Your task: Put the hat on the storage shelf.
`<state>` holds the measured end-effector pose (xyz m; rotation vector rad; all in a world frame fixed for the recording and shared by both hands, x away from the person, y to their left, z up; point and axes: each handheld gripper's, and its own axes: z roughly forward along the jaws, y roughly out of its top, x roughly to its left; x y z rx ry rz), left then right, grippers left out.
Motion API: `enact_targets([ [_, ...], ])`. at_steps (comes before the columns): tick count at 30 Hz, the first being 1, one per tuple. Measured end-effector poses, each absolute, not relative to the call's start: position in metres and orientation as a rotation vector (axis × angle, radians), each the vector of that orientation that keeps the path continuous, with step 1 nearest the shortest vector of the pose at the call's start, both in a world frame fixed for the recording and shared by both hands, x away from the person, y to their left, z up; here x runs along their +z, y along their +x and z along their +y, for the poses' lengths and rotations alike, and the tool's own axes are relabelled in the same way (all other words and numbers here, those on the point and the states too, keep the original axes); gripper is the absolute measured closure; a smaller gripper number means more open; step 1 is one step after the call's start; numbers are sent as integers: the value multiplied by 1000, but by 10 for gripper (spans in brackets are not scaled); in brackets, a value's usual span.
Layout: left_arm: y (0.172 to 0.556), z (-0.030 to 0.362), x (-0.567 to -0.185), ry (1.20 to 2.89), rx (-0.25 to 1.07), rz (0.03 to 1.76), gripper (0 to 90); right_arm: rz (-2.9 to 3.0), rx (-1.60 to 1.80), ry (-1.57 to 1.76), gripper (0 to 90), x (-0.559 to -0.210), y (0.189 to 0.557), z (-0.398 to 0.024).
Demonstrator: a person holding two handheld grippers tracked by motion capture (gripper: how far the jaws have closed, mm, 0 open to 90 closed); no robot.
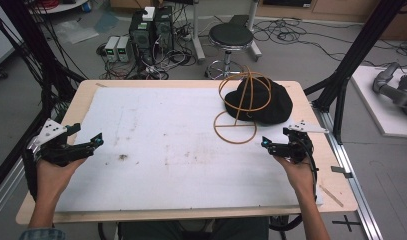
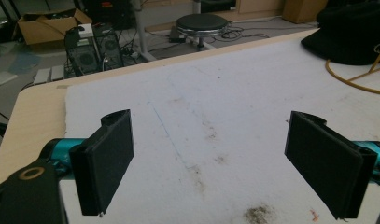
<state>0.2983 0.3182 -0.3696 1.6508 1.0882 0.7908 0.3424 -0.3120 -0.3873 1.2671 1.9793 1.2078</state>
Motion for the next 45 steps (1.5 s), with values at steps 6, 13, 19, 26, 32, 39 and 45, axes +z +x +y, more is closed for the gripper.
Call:
enact_targets([
  [6,298,318,-370,1648,789,1087,160,1983,1199,1260,99,-387,342,-311],
  [13,298,317,-370,1647,783,1084,160,1983,1202,1260,99,-388,343,-311],
  [19,298,316,-371,1648,780,1085,160,1982,1207,1274,99,-388,345,-313],
  [26,297,316,-370,1645,784,1085,160,1969,1214,1279,99,-385,351,-319],
  [32,296,315,-368,1645,792,1080,160,1948,1216,1298,99,-385,363,-327],
  [39,295,316,-367,1649,797,1081,160,1918,1206,1315,99,-378,383,-341],
  [45,293,317,-367,1641,798,1085,159,1899,1180,1342,100,-370,401,-353],
])
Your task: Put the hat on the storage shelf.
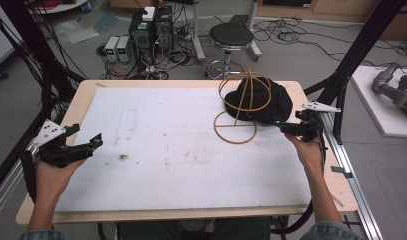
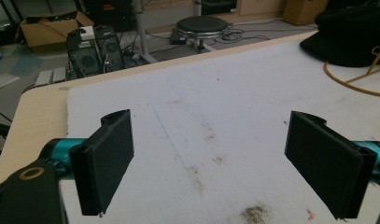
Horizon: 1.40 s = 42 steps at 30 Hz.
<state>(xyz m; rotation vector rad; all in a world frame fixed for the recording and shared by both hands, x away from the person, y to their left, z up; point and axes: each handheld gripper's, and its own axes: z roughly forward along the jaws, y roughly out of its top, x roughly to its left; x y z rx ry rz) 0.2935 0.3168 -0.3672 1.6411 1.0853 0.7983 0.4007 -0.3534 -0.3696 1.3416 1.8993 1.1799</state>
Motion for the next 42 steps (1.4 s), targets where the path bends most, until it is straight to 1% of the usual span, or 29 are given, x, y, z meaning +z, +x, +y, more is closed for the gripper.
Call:
enact_targets([
  [15,291,322,-368,1633,801,1086,160,1815,1185,1362,107,-355,432,-363],
  [18,290,323,-368,1633,802,1090,160,1793,1182,1360,107,-345,439,-363],
  [20,290,323,-369,1636,802,1090,159,1770,1182,1347,107,-332,447,-363],
  [28,288,326,-369,1631,802,1096,159,1677,1216,1359,107,-310,469,-365],
  [36,288,328,-371,1629,799,1106,160,1578,1255,1380,106,-307,487,-363],
  [42,288,329,-372,1636,794,1109,160,1512,1280,1441,106,-322,503,-363],
])
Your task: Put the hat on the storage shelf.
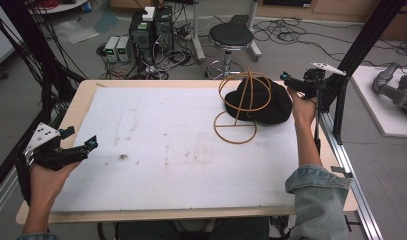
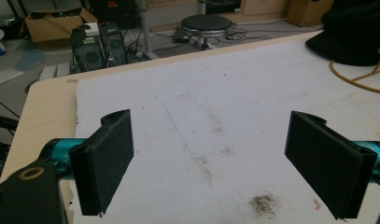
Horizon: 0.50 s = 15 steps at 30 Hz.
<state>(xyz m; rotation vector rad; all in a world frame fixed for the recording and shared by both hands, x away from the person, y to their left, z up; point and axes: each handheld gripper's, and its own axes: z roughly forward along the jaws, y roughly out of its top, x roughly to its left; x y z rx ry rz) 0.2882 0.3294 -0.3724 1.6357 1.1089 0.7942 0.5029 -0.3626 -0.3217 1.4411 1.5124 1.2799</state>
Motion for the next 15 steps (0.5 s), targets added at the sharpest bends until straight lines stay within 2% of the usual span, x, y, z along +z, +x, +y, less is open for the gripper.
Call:
enact_targets([
  [15,290,331,-377,1636,783,1121,159,1517,1249,1585,107,-364,537,-355],
])
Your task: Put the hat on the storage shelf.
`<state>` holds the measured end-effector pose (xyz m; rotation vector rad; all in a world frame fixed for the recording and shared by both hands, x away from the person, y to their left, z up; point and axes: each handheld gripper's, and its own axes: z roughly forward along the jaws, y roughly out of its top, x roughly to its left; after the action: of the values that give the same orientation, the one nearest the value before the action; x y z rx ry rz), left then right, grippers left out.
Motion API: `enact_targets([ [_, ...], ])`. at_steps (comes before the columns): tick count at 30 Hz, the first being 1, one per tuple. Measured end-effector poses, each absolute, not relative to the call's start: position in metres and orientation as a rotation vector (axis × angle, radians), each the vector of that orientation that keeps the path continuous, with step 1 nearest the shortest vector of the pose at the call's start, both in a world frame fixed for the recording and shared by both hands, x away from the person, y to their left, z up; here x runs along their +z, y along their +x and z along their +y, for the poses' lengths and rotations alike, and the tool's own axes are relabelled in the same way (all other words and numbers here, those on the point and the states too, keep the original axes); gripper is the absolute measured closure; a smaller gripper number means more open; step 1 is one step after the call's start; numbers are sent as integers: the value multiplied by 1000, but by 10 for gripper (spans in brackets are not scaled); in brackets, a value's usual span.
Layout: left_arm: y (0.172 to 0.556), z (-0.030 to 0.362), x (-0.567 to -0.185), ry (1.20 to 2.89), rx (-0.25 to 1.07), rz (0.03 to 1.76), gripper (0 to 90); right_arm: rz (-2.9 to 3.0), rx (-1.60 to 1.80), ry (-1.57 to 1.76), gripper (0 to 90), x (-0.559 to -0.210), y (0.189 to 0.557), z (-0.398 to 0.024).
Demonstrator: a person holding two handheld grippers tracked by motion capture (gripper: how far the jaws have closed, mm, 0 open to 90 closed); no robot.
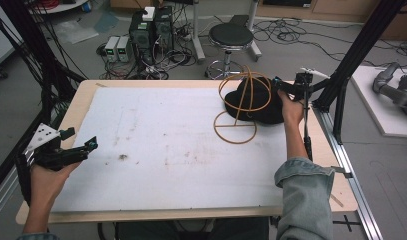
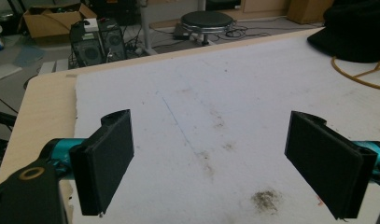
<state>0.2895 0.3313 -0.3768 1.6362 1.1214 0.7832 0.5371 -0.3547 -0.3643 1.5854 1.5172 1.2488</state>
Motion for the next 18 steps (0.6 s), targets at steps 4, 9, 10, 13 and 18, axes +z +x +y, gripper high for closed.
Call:
enact_targets([
  [4,290,332,-379,1643,779,1123,160,1527,1236,1617,108,-373,542,-355],
  [9,291,331,-381,1644,773,1128,160,1536,1241,1629,142,-380,547,-354],
  [10,291,331,-381,1645,773,1129,160,1535,1251,1640,141,-382,548,-354],
  [13,292,331,-381,1644,774,1129,160,1560,1237,1659,141,-388,550,-353],
  [18,292,331,-382,1650,772,1129,160,1582,1230,1680,164,-394,553,-351],
])
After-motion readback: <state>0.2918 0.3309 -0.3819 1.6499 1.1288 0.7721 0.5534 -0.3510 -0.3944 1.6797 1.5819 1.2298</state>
